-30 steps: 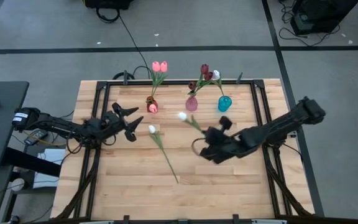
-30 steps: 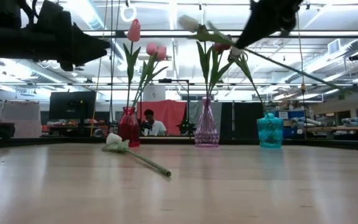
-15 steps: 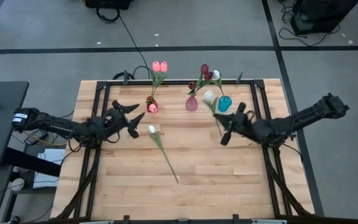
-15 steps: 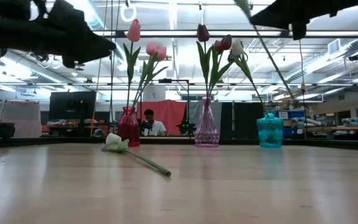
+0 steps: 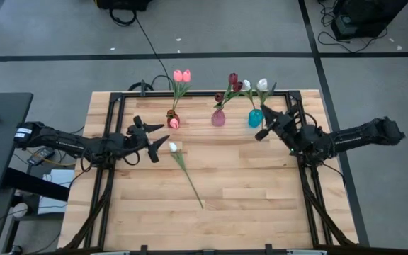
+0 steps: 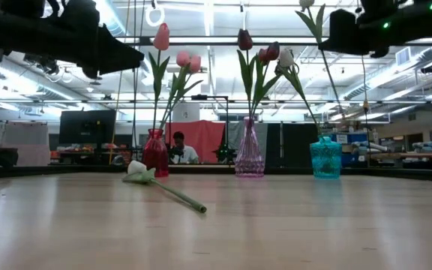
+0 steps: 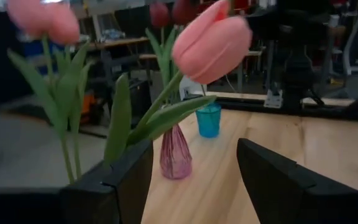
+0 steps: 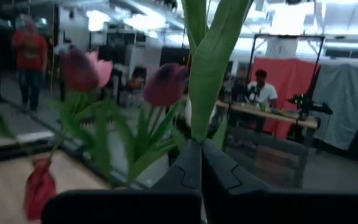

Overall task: Sort flowers into vase by color
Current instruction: Put the right white flower into the blue vase

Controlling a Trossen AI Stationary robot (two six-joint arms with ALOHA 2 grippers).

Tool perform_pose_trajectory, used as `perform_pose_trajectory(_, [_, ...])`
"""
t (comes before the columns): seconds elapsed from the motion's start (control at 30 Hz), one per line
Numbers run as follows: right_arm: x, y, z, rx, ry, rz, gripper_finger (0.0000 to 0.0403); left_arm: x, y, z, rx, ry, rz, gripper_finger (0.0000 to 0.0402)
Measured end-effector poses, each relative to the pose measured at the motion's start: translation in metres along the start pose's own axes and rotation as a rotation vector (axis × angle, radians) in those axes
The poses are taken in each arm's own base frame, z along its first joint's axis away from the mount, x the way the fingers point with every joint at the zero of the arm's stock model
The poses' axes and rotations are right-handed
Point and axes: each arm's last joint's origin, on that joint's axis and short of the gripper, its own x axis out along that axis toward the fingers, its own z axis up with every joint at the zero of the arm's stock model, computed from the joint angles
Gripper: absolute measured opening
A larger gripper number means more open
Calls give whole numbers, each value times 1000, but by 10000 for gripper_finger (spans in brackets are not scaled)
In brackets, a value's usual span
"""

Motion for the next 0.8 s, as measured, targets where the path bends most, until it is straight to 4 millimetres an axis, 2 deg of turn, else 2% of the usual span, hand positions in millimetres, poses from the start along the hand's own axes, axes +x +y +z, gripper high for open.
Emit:
perform_pose_trajectory(0.2, [22,-27,-16,27,-104,-3,3,0,-1,4,105,-37,-37,239])
perform_pose_trajectory(0.4, [37,-44,-22,61,-135,29,3,1,2,4,126,-43,-16,239])
perform_pose_trajectory(0.8, [54,-45,-35,34,-126,36,3,0,-1,6,-11,-61,-40,239])
